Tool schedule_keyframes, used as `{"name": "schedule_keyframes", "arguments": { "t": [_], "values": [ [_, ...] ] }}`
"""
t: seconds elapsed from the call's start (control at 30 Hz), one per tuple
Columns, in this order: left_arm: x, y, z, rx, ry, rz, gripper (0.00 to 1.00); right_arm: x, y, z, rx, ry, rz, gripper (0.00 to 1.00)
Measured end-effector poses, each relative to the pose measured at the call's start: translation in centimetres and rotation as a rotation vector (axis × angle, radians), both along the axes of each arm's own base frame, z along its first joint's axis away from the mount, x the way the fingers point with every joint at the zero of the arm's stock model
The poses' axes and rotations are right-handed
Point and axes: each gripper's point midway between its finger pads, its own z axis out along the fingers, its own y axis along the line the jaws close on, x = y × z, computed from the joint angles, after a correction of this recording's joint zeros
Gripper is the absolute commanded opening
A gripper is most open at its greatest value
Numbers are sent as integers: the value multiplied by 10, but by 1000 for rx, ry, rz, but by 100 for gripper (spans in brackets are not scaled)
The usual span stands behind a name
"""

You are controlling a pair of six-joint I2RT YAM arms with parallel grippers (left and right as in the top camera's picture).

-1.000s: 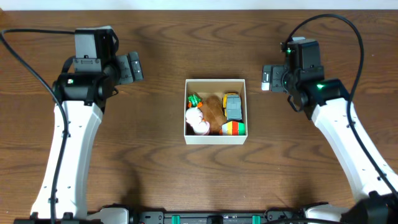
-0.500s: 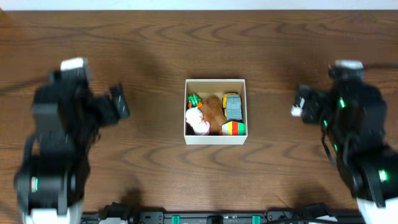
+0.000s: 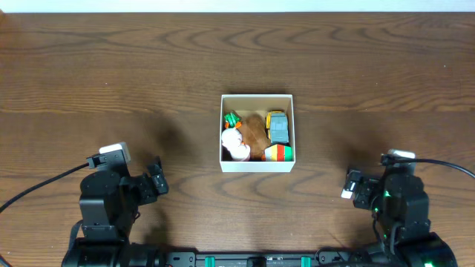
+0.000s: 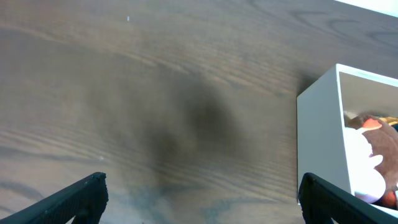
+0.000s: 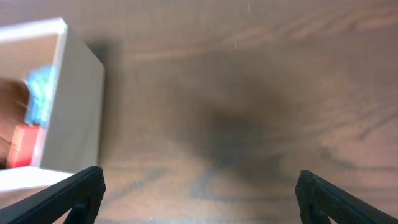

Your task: Pack container

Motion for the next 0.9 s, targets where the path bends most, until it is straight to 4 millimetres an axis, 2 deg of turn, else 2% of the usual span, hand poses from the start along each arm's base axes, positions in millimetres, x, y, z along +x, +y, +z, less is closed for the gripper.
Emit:
{"name": "schedule_keyframes", "arguments": {
  "t": [0.1, 0.77, 0.9],
  "values": [
    [-1, 0, -4, -26, 14, 20, 98, -2, 0, -9, -2, 21, -3, 99],
    [0, -1, -7, -53, 29, 38, 98, -1, 4, -8, 27, 15, 5, 99],
    [1, -1, -7, -53, 30, 38, 98, -9, 3, -17, 19, 66, 6, 99]
  ]
}}
